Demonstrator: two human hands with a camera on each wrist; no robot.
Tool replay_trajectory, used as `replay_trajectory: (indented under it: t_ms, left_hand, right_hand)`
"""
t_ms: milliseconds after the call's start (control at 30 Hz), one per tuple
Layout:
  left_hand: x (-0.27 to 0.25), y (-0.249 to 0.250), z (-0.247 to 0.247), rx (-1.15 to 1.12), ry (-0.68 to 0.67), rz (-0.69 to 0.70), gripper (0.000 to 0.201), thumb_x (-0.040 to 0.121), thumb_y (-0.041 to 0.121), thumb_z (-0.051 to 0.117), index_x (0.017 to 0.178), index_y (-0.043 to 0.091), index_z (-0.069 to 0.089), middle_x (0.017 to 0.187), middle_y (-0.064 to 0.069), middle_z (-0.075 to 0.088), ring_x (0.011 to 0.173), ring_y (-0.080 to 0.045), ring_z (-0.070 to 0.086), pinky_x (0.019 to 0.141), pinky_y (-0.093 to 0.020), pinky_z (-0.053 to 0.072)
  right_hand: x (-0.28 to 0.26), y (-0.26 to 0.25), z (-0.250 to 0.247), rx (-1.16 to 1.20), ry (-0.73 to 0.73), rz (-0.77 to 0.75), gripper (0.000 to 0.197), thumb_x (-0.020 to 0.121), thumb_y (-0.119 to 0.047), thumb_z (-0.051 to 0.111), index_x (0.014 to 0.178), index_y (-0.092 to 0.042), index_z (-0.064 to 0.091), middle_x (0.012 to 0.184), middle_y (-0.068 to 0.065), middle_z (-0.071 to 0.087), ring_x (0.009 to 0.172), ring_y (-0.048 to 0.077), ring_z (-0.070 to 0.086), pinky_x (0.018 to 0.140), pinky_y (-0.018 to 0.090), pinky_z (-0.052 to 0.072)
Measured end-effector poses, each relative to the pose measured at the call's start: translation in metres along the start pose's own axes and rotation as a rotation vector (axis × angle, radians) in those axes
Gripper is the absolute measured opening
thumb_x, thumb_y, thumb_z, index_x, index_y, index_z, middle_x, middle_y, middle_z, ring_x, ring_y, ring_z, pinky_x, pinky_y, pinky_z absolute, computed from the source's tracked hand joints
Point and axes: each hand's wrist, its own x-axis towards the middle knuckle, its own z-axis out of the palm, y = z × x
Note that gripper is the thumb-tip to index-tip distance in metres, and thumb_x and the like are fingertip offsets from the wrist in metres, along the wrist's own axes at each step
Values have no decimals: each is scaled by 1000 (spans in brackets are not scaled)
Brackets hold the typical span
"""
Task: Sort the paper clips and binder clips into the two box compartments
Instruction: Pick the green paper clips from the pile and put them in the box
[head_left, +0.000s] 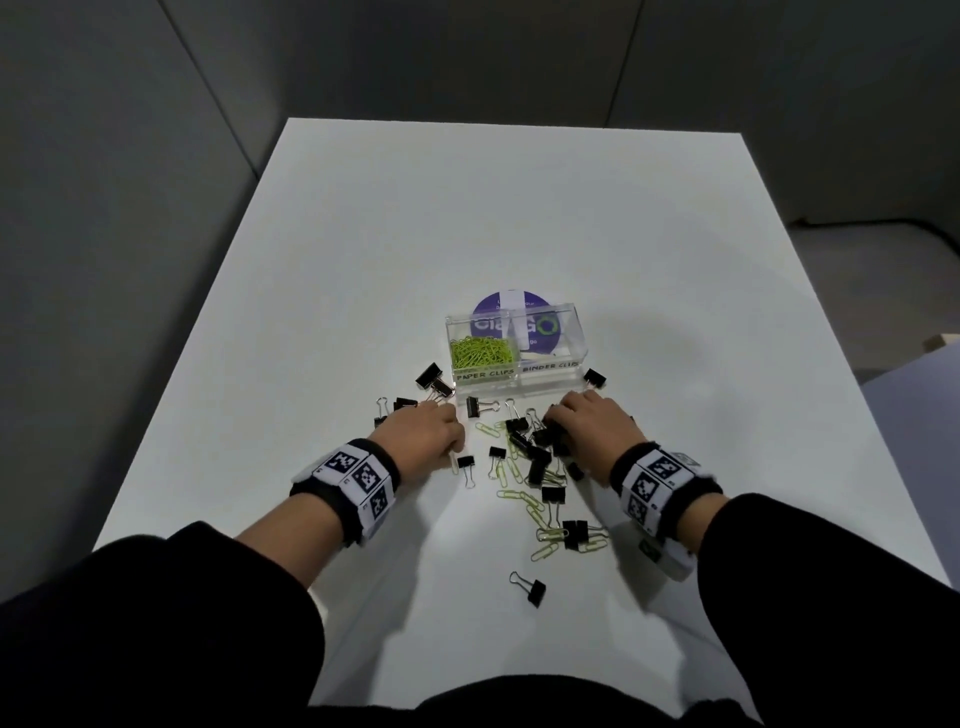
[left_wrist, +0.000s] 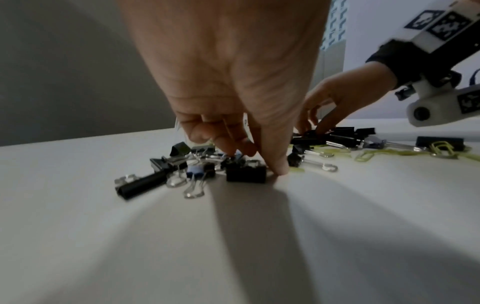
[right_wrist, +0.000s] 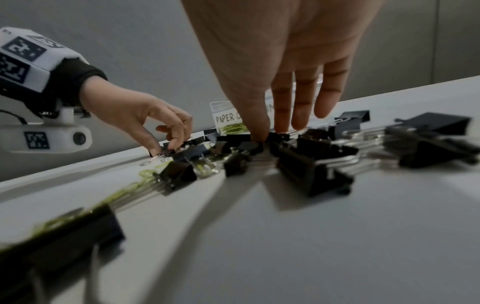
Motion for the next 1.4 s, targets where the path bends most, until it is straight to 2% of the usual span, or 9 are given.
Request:
replay_trajectory:
  t_ms: [167, 300, 433, 567, 800, 900, 1100, 1200, 1400]
  left_hand:
    - [3, 1, -1, 20, -1, 4, 20, 91, 26, 52, 105, 14, 61, 116, -4, 54, 109, -22, 48, 86, -34, 41]
    - [2, 5, -2, 37, 23, 39, 19, 93, 22, 45, 101, 12, 60, 110, -6, 56, 103, -22, 50, 79, -31, 41]
    - [4, 12, -9, -112, 111, -10, 15, 94, 17, 39, 91, 11, 53, 100, -9, 62, 83, -22, 52, 67, -29, 37]
    - [6, 15, -15, -233, 97, -40, 32, 95, 16, 42, 126, 18, 48, 128, -2, 55, 110, -22, 56, 88, -33, 45]
    - [14, 13, -8, -323, 136, -75, 20, 89, 5, 40, 101, 8, 55, 108, -8, 55, 98, -27, 56, 78, -29, 41]
    - [20, 15, -10, -379, 132, -94, 25, 88, 1, 40, 107, 10, 53, 108, -7, 56, 95, -22, 52, 77, -25, 36]
    - [37, 29, -9, -294, 178, -108, 29, 93, 34, 48, 109, 12, 54, 110, -4, 56, 98, -20, 55, 83, -32, 47]
    - [48, 32, -10, -225, 151, -122, 30, 89, 37, 54, 105, 12, 55, 109, -5, 58, 98, -22, 56, 83, -34, 49]
    - [56, 34, -12, -200, 137, -128, 21, 91, 27, 53, 104, 12, 59, 111, -7, 59, 102, -24, 57, 83, -34, 47]
  right_hand:
    - [-13, 15, -3, 6, -6, 44, 23, 87, -11, 51, 109, -8, 59, 109, 13, 59, 103, 31, 52, 80, 38, 41]
    - [-12, 12, -6, 6, 92, -8, 15, 73, -6, 69, 87, -7, 64, 87, 14, 66, 80, 36, 61, 63, 38, 48]
    - [7, -20, -14, 26, 30, 13, 31, 95, -31, 44, 118, -12, 51, 118, 7, 58, 109, 26, 52, 85, 35, 44]
    - [29, -40, -12, 3, -30, 104, 43, 91, -44, 46, 115, -8, 50, 119, 10, 56, 113, 28, 48, 88, 39, 42]
    - [40, -39, -10, 244, -53, 162, 34, 85, -34, 57, 110, -12, 55, 114, 10, 59, 108, 28, 51, 88, 38, 44]
    - [34, -29, -19, 354, 24, 162, 34, 86, -34, 57, 113, -13, 56, 114, 8, 61, 106, 25, 54, 90, 38, 47]
    - [13, 12, -27, 238, 17, 269, 34, 86, -25, 54, 118, -12, 54, 120, 10, 52, 113, 28, 49, 87, 37, 44]
    - [6, 29, -21, 167, -54, 358, 35, 86, -24, 54, 119, -13, 53, 121, 12, 51, 113, 31, 48, 87, 39, 44]
    - [2, 5, -10, 118, 91, 84, 37, 92, -32, 48, 125, -17, 51, 127, 7, 53, 115, 26, 47, 94, 38, 39]
